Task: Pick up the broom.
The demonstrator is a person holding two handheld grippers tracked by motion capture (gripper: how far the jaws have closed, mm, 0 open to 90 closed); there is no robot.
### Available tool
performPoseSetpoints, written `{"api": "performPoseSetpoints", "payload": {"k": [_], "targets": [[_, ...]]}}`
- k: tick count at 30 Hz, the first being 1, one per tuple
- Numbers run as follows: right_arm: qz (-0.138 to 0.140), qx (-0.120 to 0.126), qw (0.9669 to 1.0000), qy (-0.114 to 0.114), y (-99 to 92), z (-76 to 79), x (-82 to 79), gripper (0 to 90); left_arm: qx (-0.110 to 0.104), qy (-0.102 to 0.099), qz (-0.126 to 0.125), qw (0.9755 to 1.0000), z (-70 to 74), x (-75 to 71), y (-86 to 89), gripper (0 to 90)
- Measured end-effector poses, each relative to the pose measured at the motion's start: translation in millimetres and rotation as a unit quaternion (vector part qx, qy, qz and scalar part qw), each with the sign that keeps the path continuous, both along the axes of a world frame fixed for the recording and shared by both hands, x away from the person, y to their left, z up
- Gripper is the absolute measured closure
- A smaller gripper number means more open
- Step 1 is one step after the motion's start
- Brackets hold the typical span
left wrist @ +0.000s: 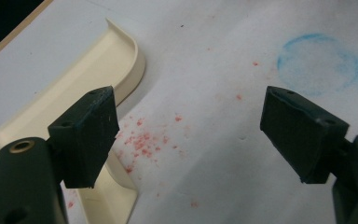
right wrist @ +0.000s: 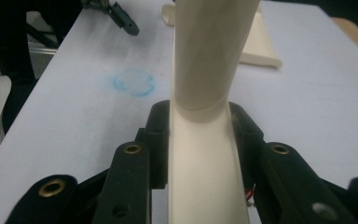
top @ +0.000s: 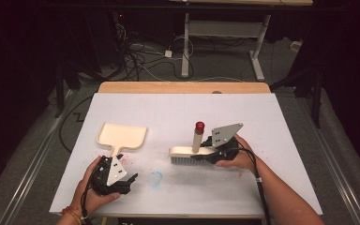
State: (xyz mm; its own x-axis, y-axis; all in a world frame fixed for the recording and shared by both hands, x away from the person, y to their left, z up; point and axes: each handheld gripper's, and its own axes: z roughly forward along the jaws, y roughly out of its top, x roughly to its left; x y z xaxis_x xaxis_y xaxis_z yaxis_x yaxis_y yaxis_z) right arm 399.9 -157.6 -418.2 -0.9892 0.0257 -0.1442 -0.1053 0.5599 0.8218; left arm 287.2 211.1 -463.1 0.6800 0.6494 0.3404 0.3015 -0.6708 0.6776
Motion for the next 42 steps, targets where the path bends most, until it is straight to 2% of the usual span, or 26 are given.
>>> {"api": "performPoseSetpoints", "payload": {"k": [4,6,10,12,14,17,22,28,31,36,39,42], "targets": [[-0.030,0.014,0.9994,-0.012,-7.8,12.0,-5.7,67.3,0.000,-0.001,0.000,1.0000,0.8,-0.6,0.2,18.7],[-0.045,0.025,0.9986,-0.009,-12.2,17.1,-8.3,67.3,0.000,-0.001,0.000,1.0000,0.7,-0.6,0.0,18.7],[-0.086,0.035,0.9956,-0.014,-17.8,25.4,-14.6,67.3,0.002,-0.002,0.000,1.0000,1.2,-1.2,0.2,18.7],[-0.109,0.038,0.9932,-0.015,-20.5,28.4,-17.7,67.2,-0.001,-0.004,0.000,1.0000,1.5,-1.7,0.8,18.7],[-0.138,0.038,0.9895,-0.019,-23.0,30.5,-20.4,67.3,-0.002,-0.005,0.001,1.0000,1.8,-2.0,1.6,18.7],[-0.172,0.027,0.9842,-0.034,-26.2,32.1,-23.4,67.3,-0.002,-0.006,0.001,1.0000,2.0,-2.4,1.9,18.8],[-0.213,0.010,0.9762,-0.041,-30.2,29.4,-21.3,67.2,0.001,-0.007,-0.001,1.0000,2.4,-3.2,0.9,18.8],[-0.238,-0.008,0.9700,-0.047,-32.2,21.0,-13.7,67.3,-0.001,-0.006,-0.001,1.0000,2.5,-2.8,1.7,18.7],[-0.251,-0.013,0.9670,-0.044,-32.5,15.6,-9.6,67.3,-0.001,-0.006,-0.001,1.0000,2.4,-2.6,1.6,18.7],[-0.275,-0.027,0.9596,-0.054,-26.1,5.0,-3.2,67.3,0.000,-0.005,-0.003,1.0000,2.0,-2.3,0.9,18.7],[-0.277,-0.037,0.9581,-0.062,-19.6,-3.6,0.6,67.3,-0.001,-0.004,-0.002,1.0000,1.9,-2.1,0.8,18.7],[-0.273,-0.032,0.9594,-0.063,-13.6,-9.8,4.0,67.3,-0.001,-0.003,-0.002,1.0000,1.5,-1.7,0.8,18.7]]}}
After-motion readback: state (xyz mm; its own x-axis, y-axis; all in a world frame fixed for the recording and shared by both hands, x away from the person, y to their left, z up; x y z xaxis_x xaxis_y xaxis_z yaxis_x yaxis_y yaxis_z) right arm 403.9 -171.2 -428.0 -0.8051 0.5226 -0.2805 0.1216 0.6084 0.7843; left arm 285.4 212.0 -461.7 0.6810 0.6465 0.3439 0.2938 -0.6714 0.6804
